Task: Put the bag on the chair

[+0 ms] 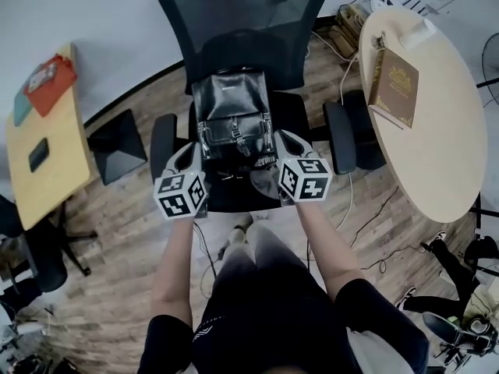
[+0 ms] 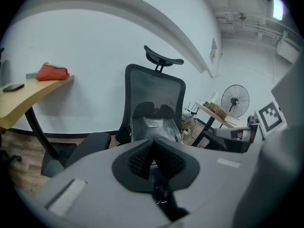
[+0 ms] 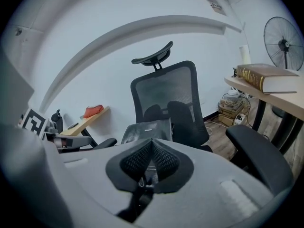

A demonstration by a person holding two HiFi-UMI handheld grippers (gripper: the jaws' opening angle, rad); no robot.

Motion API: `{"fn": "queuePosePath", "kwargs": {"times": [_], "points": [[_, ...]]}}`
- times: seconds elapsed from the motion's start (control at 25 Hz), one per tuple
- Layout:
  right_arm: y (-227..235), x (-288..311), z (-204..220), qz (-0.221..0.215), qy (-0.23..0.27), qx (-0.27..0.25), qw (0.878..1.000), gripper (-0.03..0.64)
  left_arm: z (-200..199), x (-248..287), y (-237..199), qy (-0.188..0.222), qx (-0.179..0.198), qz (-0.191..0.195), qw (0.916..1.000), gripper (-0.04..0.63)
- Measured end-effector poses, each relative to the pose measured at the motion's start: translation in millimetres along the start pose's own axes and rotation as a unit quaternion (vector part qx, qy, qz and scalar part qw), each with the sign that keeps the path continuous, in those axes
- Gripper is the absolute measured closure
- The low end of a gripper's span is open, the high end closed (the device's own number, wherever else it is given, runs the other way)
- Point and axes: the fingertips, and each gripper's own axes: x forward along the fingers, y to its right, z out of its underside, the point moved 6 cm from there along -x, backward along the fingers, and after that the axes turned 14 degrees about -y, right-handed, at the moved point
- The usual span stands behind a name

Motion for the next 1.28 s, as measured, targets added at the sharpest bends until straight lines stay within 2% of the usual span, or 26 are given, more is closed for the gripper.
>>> {"fn": "queuePosePath", "kwargs": {"times": [0.4,0.76,1.28], "points": [[-31,-37,7,-0.008,0.013,-0.006,1.000,0.615,10,-49,15,0.015,0.003,0.018,0.9997,0.581],[-47,-68,17,0.006,0.019,-0.008,1.000,0.615,23,-88,18,0.025,0.002,0.011,0.9996,0.581],[-67,-93,19,-0.007,0.032,-0.008,0.999,0.615,29,-115,25,0.032,0.006,0.016,0.9993,0.581]]}}
